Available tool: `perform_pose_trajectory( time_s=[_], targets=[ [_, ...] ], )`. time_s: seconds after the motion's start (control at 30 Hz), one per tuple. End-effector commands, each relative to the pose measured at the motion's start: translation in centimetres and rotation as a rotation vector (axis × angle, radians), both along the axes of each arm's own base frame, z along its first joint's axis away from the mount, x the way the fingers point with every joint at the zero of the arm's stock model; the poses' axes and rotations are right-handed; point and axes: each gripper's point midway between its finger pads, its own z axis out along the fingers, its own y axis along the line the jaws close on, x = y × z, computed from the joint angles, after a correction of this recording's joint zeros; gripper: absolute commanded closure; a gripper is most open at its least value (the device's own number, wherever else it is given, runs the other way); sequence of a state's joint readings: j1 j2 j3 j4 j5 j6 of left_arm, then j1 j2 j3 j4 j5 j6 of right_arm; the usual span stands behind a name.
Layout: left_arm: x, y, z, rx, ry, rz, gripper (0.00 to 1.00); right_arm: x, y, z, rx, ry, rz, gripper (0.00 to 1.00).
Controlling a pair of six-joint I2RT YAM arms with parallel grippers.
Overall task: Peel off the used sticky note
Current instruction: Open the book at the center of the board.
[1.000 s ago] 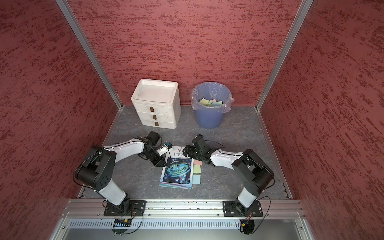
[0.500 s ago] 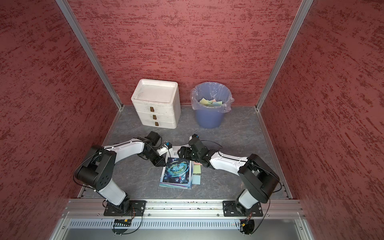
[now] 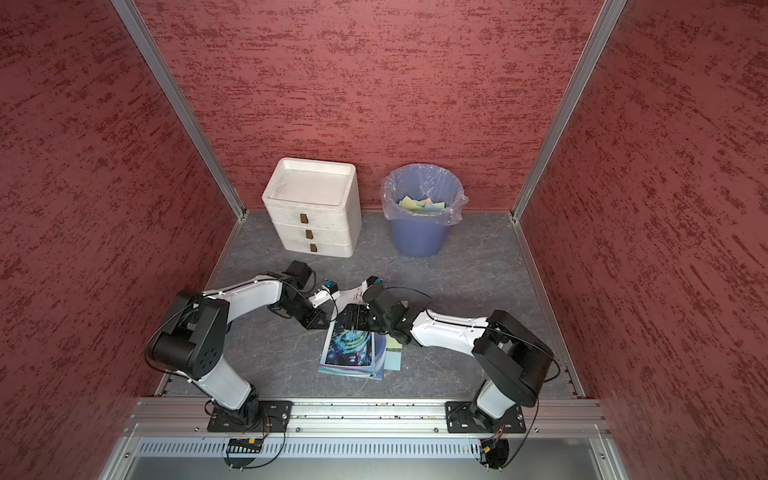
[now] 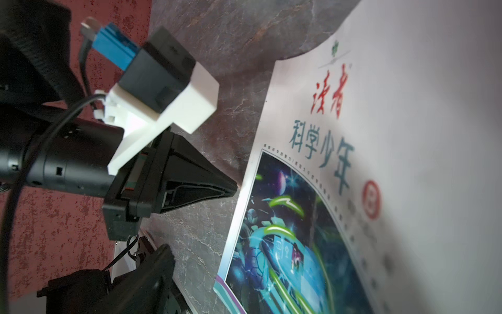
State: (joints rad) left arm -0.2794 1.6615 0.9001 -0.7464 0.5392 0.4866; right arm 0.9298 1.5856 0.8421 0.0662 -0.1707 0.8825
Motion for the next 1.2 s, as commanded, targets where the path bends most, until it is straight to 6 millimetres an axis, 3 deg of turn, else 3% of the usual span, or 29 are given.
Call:
perform_pose_trajectory(
  time_s=[0.0,0.3,0.43,0.5,0.63,0.77,0.97,1.17],
  targets=[
    [1.1,-0.3,1.9,-0.092,0.003,0.035,1.00,-0.1,1.9,3.4,0.044,-0.070,0.020,0.07],
    [3.2,1.5,2.3,-0.135,0.016,0.133,1.00,0.0,4.6,4.6,0.045,-0.097,0.040,0.01],
    [4.4,2.9,3.4,-0.168,0.004,0.184,1.00,-0.2,6.2,4.8,0.052,-0.099,0.060,0.02],
    [5.5,4.4,4.9,-0.177,-0.032,0.222,1.00,-0.2,7.0,4.6,0.053,-0.095,0.071,0.02],
    [8.6,9.0,10.7,-0.258,-0.151,0.356,1.00,0.1,8.8,4.6,0.068,-0.084,0.084,0.01],
    [8.8,11.2,15.2,-0.322,-0.216,0.411,1.00,0.5,10.1,4.1,0.076,-0.072,0.085,0.01],
    [7.1,9.9,17.7,-0.381,-0.242,0.397,1.00,1.0,11.7,2.0,0.103,-0.031,0.081,0.02],
    [6.4,8.0,17.0,-0.370,-0.215,0.362,1.00,1.0,14.8,0.6,0.202,0.019,0.125,0.03]
  ],
)
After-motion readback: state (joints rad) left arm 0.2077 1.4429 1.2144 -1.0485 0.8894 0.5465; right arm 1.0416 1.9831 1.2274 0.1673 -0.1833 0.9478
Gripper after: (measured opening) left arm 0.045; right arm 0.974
